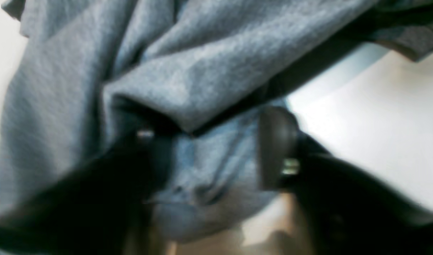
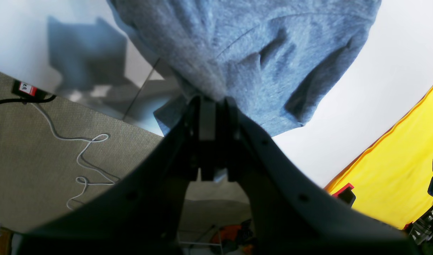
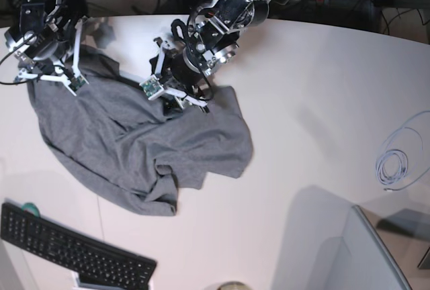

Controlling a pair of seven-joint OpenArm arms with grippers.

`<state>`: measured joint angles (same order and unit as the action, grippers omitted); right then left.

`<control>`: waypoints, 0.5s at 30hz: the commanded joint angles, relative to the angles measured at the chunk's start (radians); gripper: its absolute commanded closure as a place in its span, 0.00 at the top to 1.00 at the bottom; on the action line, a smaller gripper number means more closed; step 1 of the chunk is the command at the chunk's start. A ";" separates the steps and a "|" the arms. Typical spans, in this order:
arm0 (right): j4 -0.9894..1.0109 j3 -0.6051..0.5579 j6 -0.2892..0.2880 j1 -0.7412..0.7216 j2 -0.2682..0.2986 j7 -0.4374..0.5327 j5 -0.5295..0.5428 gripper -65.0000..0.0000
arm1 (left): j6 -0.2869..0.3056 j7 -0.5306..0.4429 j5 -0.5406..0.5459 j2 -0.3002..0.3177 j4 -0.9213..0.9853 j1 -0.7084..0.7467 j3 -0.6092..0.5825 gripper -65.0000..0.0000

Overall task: Layout the t-shirt on the table in an organized manner, then fold the t-shirt properly
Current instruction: 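Grasp the shirt edge with both grippers, then lift the shirt with both grippers and lay it flat across the table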

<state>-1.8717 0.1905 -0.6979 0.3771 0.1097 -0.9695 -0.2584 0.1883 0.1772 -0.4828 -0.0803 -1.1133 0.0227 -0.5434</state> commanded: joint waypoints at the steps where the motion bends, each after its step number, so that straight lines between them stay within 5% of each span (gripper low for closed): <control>1: -0.016 0.005 0.000 -0.003 0.006 0.002 -0.002 0.06 | 0.037 0.002 0.029 -0.006 -0.012 -0.002 0.001 0.29; 3: -0.016 0.005 0.000 -0.003 0.006 0.002 -0.002 0.06 | 0.069 0.002 0.078 -0.002 -0.014 -0.002 0.004 0.02; 7: -0.016 0.005 0.000 -0.003 0.009 0.002 -0.002 0.06 | 0.064 0.003 0.100 0.053 -0.103 0.036 0.012 0.00; 15: -0.022 -0.004 0.000 -0.046 0.014 -0.004 -0.002 0.05 | 0.067 0.005 0.089 0.155 -0.512 0.228 0.242 0.00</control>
<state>-1.8729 0.1841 -0.6979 0.3374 0.1150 -0.9733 -0.2584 0.2615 0.2012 -0.3958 0.0765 -1.6096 0.2550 -0.3000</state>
